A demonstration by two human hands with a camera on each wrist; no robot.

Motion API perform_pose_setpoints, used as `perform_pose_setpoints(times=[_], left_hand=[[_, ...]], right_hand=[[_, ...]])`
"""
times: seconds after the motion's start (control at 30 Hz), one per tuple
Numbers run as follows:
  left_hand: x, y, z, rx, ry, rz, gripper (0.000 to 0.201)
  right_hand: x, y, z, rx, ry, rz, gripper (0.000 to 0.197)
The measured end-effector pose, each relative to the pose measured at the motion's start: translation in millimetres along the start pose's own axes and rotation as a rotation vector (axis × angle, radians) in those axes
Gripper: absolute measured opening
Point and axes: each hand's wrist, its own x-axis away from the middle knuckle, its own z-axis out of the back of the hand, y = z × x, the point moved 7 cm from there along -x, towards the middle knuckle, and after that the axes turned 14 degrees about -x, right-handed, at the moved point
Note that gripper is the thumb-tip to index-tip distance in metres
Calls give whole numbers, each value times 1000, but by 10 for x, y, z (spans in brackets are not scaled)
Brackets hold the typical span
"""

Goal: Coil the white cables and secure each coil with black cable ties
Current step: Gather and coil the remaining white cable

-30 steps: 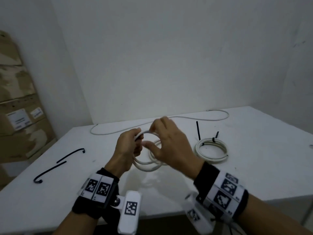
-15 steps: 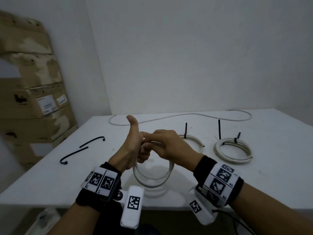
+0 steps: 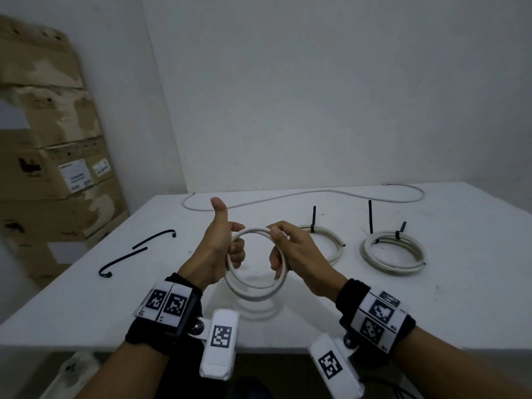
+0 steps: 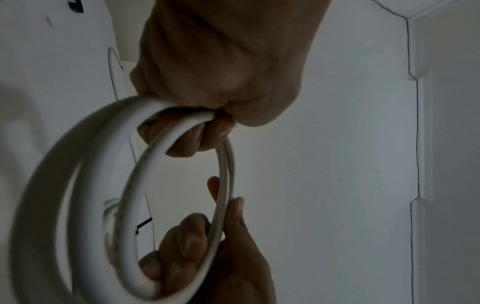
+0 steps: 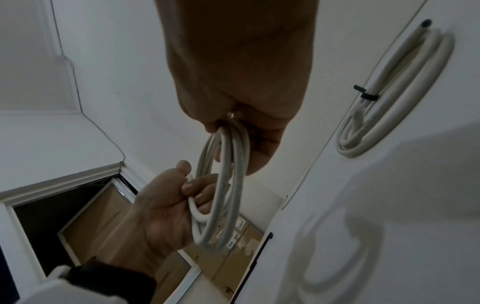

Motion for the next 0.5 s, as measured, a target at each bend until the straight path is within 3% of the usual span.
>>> perform_pose_setpoints(times=[0.17, 0.33, 0.4, 0.5], left_hand=[[35, -27, -127, 9, 5, 12, 83], [24, 8, -130, 133, 19, 18, 76], [12, 23, -118, 197, 1, 29, 76], [16, 16, -157, 218, -28, 41, 78]], right_hand=[[34, 37, 30, 2, -7, -78, 43], [172, 209, -9, -513, -29, -318, 59], [211, 242, -22, -610, -17, -316, 64], [230, 300, -40, -558, 36, -288, 68]])
